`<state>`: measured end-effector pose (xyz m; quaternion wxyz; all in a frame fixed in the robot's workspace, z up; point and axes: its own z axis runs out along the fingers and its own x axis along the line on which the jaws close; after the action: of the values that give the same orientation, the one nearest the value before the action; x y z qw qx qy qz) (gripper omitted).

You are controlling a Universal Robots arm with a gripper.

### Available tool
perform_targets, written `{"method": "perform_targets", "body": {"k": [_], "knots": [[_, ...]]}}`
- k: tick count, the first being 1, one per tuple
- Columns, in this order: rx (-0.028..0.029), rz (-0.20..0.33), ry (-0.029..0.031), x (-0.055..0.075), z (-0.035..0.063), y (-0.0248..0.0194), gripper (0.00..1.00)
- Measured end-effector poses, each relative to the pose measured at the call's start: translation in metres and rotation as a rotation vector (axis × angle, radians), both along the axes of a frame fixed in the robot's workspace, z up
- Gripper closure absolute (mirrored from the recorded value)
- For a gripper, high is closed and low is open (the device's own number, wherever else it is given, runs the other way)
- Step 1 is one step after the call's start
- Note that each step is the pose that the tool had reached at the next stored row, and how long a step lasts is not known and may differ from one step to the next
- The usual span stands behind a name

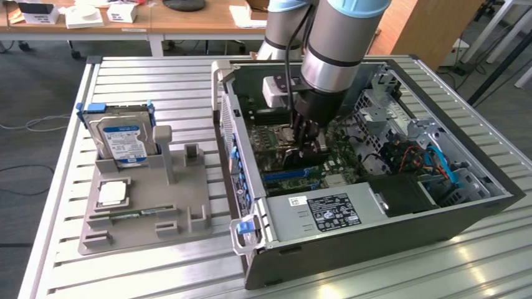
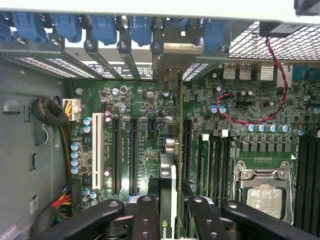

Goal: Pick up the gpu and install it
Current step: 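Insert the gpu into the slot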

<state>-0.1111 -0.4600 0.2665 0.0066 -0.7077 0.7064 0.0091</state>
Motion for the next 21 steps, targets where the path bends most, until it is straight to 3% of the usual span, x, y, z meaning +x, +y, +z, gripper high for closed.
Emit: {"method": "perform_targets", "body": {"k": [21], "knots": [[0.0,0.0,0.0,-0.0013,-0.0053,0.0,0.73]]}}
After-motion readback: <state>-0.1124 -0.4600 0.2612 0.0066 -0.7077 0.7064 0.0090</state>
